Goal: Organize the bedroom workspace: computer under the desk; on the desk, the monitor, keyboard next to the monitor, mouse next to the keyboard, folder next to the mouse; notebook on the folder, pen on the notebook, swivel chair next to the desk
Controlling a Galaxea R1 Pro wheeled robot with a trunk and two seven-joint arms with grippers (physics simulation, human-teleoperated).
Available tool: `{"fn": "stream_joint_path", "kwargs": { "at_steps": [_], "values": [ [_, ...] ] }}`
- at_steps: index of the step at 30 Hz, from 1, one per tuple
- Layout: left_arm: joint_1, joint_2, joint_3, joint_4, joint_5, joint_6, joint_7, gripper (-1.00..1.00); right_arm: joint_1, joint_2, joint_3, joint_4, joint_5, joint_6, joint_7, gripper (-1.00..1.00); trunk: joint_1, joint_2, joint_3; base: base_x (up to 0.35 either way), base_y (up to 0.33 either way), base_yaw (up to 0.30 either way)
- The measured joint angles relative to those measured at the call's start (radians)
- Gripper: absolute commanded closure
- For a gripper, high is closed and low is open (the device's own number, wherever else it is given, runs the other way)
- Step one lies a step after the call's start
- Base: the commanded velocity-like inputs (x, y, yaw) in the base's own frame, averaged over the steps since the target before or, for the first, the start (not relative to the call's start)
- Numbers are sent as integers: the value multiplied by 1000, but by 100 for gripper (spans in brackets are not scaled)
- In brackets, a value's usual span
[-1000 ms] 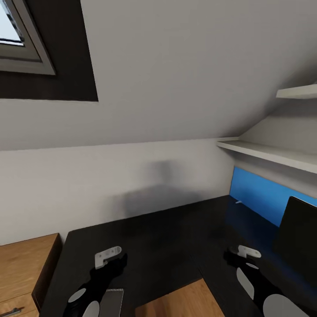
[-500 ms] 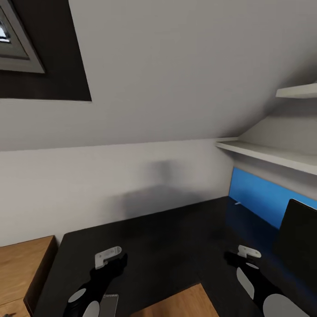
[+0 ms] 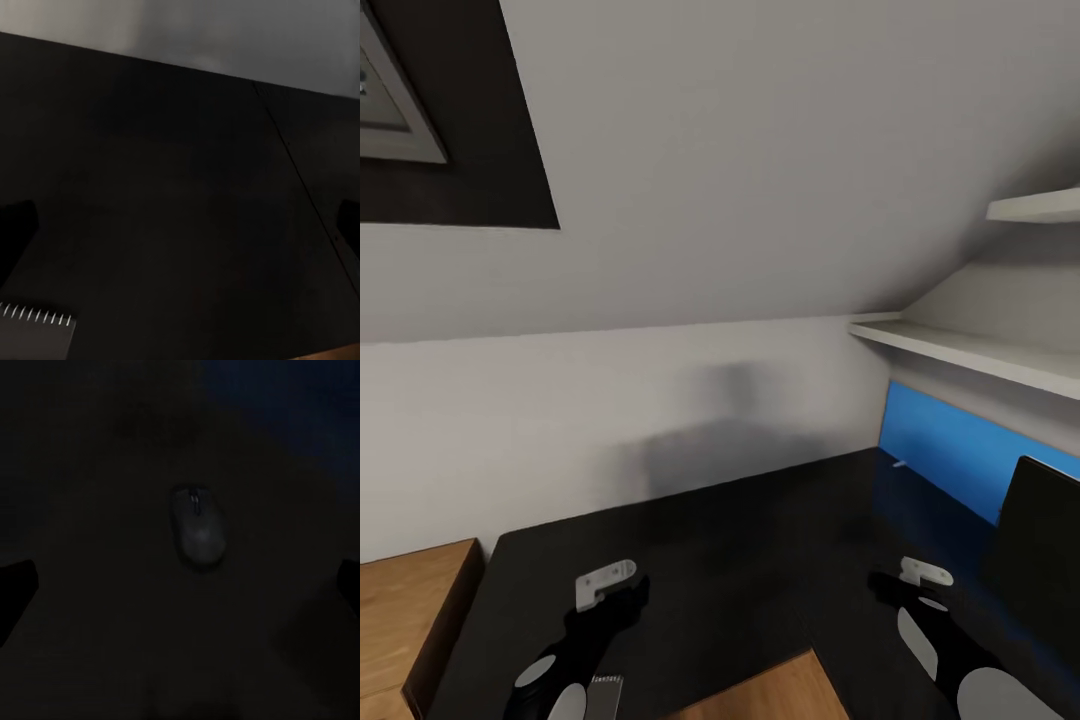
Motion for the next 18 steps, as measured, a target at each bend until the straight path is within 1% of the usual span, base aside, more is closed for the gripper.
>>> {"fn": "stream_joint_path", "kwargs": {
  "at_steps": [10,13,16,18],
  "values": [
    [0,0,2,-1,0,-1,0,-100,0,-2,-1,5,1,5,0,-100,0,0,0,21,0,0],
    [0,-1,4,-5,1,-2,0,-100,0,-6,-1,4,1,11,-1,-100,0,0,0,2,0,0],
    [0,-2,5,-9,1,-3,0,-100,0,-14,-2,2,0,29,-1,-100,0,0,0,1,0,0],
    [0,-2,4,-12,1,-3,0,-100,0,-22,-3,0,0,66,0,-100,0,0,0,0,0,0]
  ]
}}
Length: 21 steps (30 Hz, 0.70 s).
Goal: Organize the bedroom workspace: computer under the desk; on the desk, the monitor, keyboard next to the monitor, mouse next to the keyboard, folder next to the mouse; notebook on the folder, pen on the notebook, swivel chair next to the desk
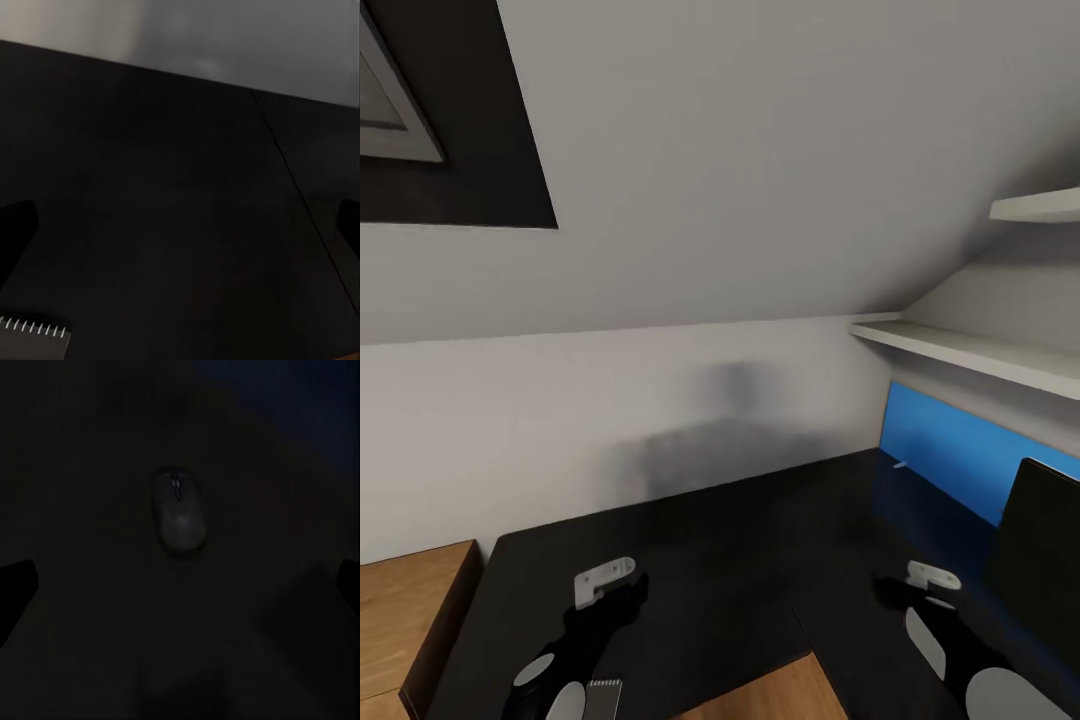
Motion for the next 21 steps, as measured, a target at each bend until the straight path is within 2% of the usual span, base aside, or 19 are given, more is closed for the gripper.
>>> {"fn": "stream_joint_path", "kwargs": {
  "at_steps": [4,8,10,11,14,21],
  "values": [
    [0,-1,-1,-3,1,0,0,-100,-9,-10,-2,-14,1,65,1,-100,0,0,0,0,0,0],
    [0,-1,-2,-4,1,0,0,-100,-43,-13,-1,-25,3,125,1,-100,0,0,0,0,0,0],
    [0,-1,-3,-4,2,0,0,-100,-82,-14,-1,-24,5,158,1,-100,0,0,0,0,0,0],
    [0,0,-3,-3,2,0,0,-100,-121,-16,0,-11,7,175,-1,-100,0,0,0,0,0,0],
    [0,1,-3,-3,2,0,0,-100,-185,-23,1,33,8,187,-1,-100,0,0,0,0,0,0],
    [0,1,-3,-2,2,0,0,-100,-231,-26,7,96,2,170,5,-100,0,0,0,0,0,0]
  ]
}}
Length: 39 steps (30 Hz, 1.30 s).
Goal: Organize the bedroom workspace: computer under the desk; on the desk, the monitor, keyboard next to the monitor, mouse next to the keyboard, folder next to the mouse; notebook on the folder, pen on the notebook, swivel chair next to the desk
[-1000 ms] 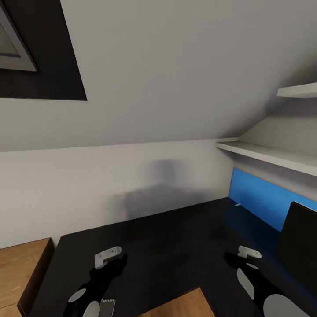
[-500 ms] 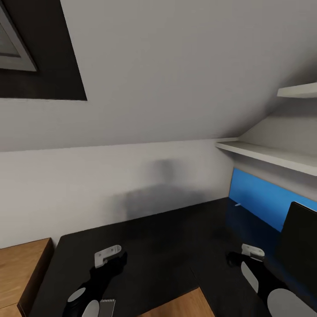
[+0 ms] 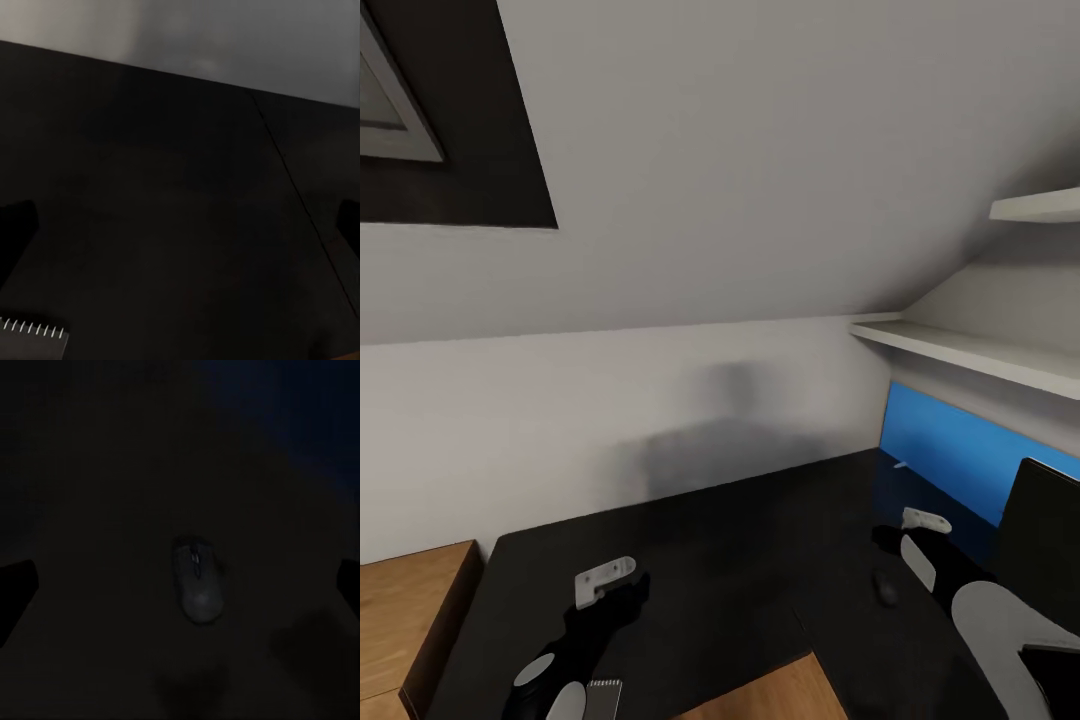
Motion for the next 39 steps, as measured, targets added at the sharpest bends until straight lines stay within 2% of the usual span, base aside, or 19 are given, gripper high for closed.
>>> {"fn": "stream_joint_path", "kwargs": {
  "at_steps": [11,27,39],
  "values": [
    [0,1,1,4,1,1,0,-100,-5,1,-3,6,-5,-3,6,-100,0,0,0,14,0,0],
    [0,1,2,6,2,1,1,-100,-5,1,-3,10,-3,-4,4,-100,0,0,0,157,0,0],
    [0,-2,1,-3,2,1,1,-100,-5,-1,-3,14,-2,-7,6,-100,4,-7,-3,16,0,0]
  ]
}}
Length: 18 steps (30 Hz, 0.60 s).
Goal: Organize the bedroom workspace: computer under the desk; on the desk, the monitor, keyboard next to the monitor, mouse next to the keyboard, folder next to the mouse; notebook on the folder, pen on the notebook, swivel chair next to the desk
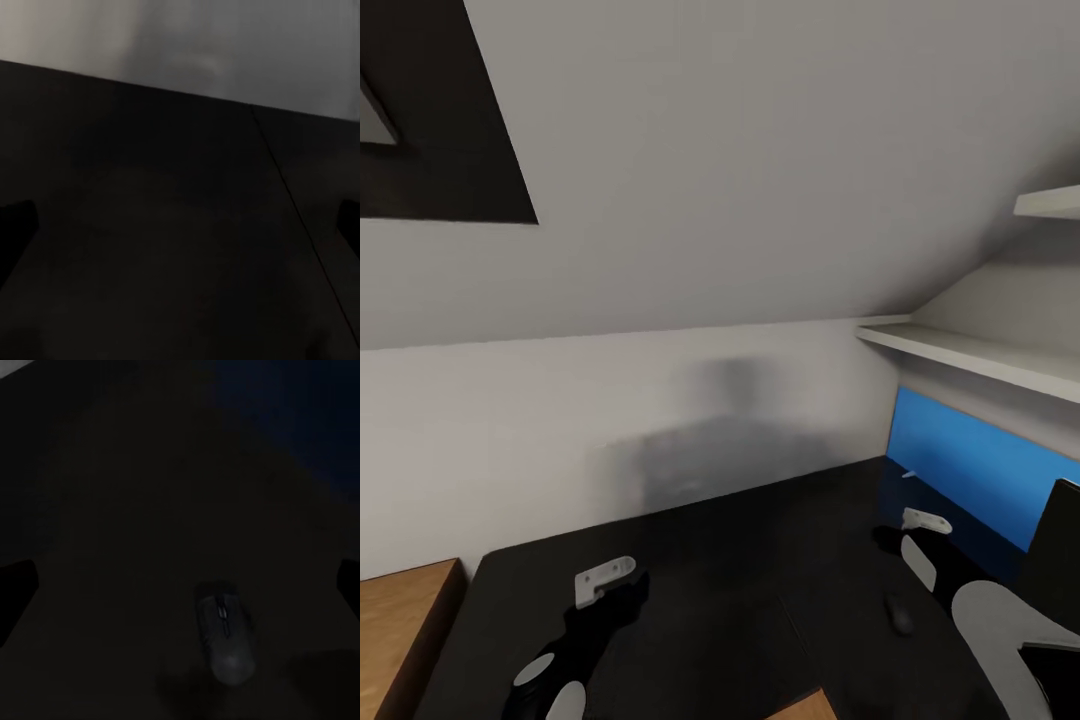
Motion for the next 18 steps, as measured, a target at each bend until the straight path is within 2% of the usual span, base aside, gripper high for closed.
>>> {"fn": "stream_joint_path", "kwargs": {
  "at_steps": [18],
  "values": [
    [0,-1,2,-3,0,0,1,-100,0,-2,1,7,6,-2,0,-100,69,-126,-57,0,0,0]
  ]
}}
